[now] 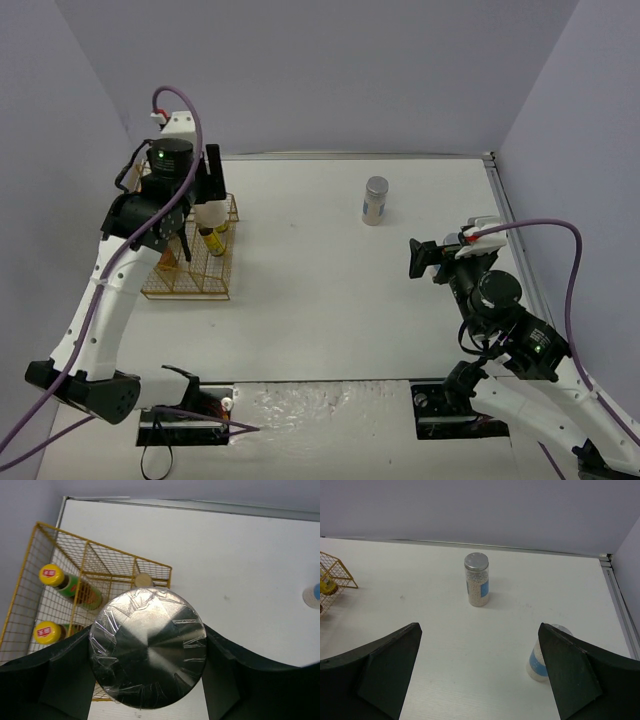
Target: Organize the condiment bottles
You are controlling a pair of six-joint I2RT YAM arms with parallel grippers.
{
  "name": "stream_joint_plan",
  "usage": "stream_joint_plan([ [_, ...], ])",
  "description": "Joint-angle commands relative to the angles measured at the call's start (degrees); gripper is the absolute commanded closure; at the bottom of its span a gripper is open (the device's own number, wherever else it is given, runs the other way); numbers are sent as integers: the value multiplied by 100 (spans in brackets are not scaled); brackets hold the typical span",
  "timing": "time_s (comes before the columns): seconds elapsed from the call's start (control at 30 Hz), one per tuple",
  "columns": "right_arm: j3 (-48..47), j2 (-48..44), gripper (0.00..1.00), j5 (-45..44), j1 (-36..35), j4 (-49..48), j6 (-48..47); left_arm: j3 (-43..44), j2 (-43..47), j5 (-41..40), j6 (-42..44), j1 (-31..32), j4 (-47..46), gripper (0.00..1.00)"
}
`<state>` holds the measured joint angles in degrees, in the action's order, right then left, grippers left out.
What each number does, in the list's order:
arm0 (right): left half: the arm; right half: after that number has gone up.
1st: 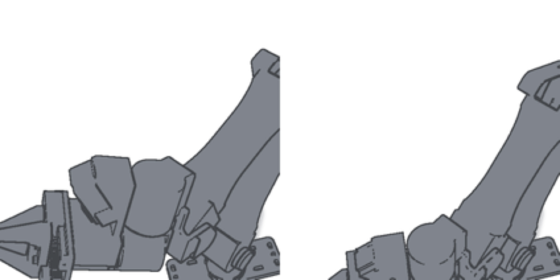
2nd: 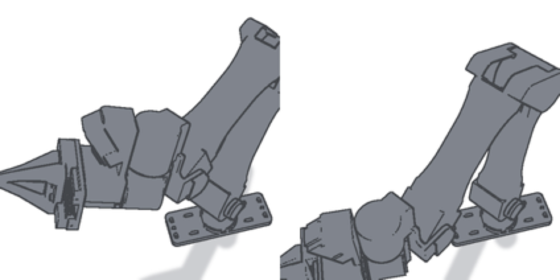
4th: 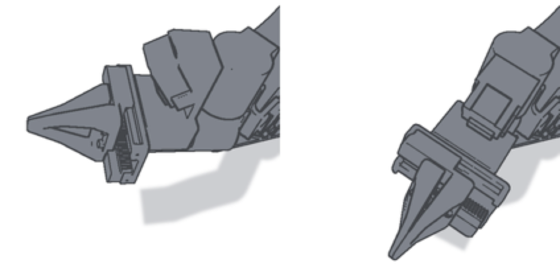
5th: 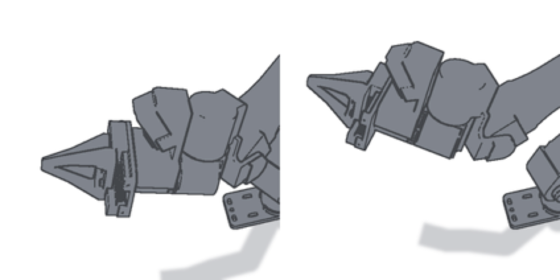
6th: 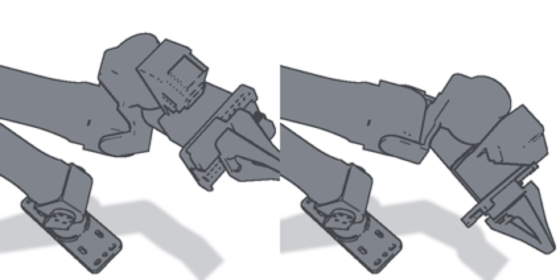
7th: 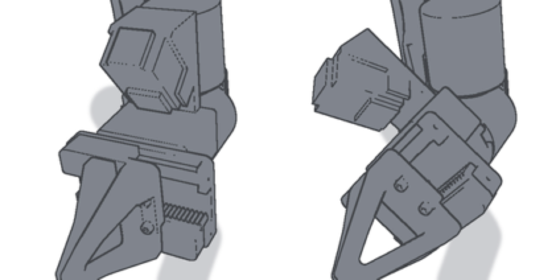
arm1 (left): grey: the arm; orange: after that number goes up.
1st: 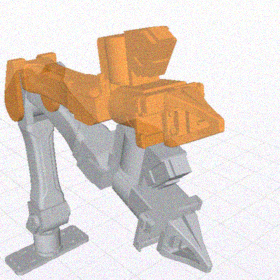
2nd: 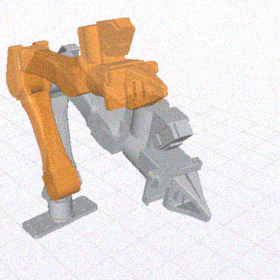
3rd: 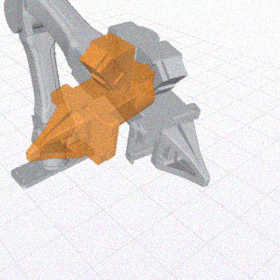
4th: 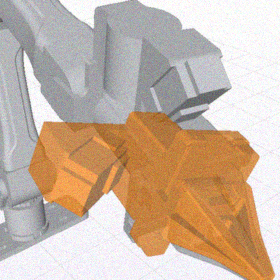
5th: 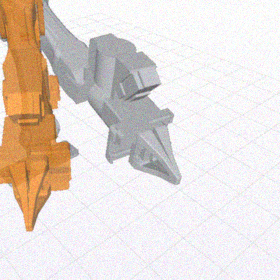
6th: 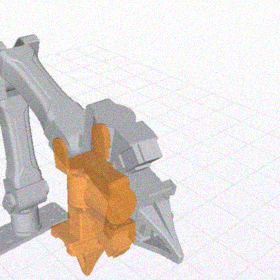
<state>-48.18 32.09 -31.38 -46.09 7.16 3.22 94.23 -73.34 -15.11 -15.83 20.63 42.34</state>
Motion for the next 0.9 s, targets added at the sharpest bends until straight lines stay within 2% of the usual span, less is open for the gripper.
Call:
stream_joint_plan([
  [0.0, -156, 161, 0, 79, 38, -502, 18, 698, -41, 152, -155, -707, -97, 100],
  [0.17, -141, 153, 0, 145, 38, -505, 5, 881, -405, 208, -286, -1242, -91, 100],
  [0.37, -63, 109, 0, 189, 38, -510, 16, 819, -649, 178, -537, -1539, -278, 100],
  [0.87, 94, -14, 0, 276, 38, -513, -28, 66, -848, -431, -834, -1589, -1148, 100],
])
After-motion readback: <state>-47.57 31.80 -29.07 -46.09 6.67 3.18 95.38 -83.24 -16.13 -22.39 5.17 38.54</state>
